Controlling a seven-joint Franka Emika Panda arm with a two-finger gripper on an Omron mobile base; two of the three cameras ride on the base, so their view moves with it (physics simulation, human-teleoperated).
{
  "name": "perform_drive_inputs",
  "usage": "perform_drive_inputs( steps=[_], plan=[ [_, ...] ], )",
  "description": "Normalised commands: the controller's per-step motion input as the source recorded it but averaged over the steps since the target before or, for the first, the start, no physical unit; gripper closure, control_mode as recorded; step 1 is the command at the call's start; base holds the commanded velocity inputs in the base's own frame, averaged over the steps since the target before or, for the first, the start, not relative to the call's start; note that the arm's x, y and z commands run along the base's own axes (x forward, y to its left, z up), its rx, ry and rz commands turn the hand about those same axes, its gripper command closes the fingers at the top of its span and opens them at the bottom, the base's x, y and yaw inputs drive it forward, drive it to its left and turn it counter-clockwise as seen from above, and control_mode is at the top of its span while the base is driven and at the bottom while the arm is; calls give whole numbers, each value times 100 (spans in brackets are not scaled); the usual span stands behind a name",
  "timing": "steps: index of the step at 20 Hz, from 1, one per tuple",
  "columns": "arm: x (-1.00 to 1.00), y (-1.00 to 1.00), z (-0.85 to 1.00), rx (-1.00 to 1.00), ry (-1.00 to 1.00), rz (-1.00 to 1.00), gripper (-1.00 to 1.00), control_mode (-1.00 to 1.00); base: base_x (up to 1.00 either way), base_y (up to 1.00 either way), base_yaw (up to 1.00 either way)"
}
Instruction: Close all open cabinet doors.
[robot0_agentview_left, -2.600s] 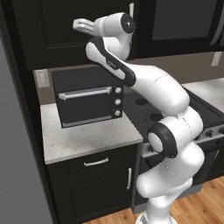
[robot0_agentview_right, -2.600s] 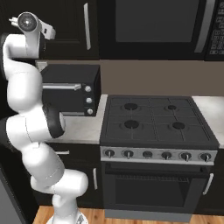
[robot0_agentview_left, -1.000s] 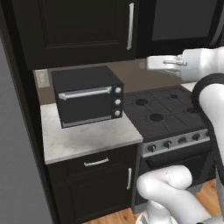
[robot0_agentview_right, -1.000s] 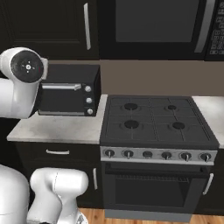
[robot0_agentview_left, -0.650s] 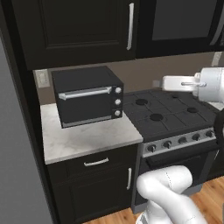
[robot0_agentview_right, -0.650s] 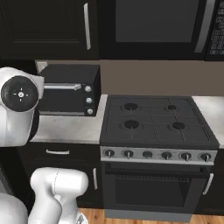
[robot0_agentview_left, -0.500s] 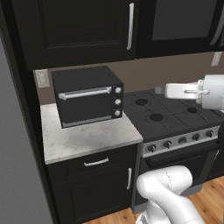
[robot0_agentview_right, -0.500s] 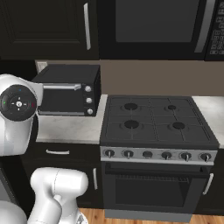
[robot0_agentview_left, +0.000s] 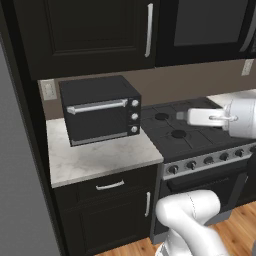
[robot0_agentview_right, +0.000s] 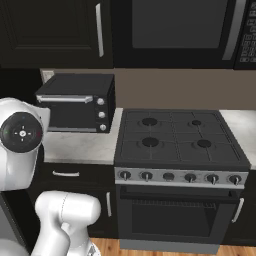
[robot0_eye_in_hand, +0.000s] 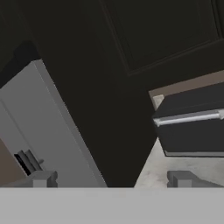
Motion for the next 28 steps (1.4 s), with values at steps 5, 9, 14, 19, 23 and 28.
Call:
perform_drive_inputs(
  steps=[5,9,14,19,23,28],
  plan=[
    [-1,0,-26,-1,7,0,-100,-100,0,0,0],
    [-19,6,-30,0,9,0,-100,-100,0,0,0],
    [0,0,0,0,0,0,-100,100,-42,17,17],
    [0,0,0,0,0,0,-100,100,-59,23,33],
    [0,0,0,0,0,0,-100,100,-78,15,34],
    [0,0,0,0,0,0,-100,100,-86,20,39]
  ],
)
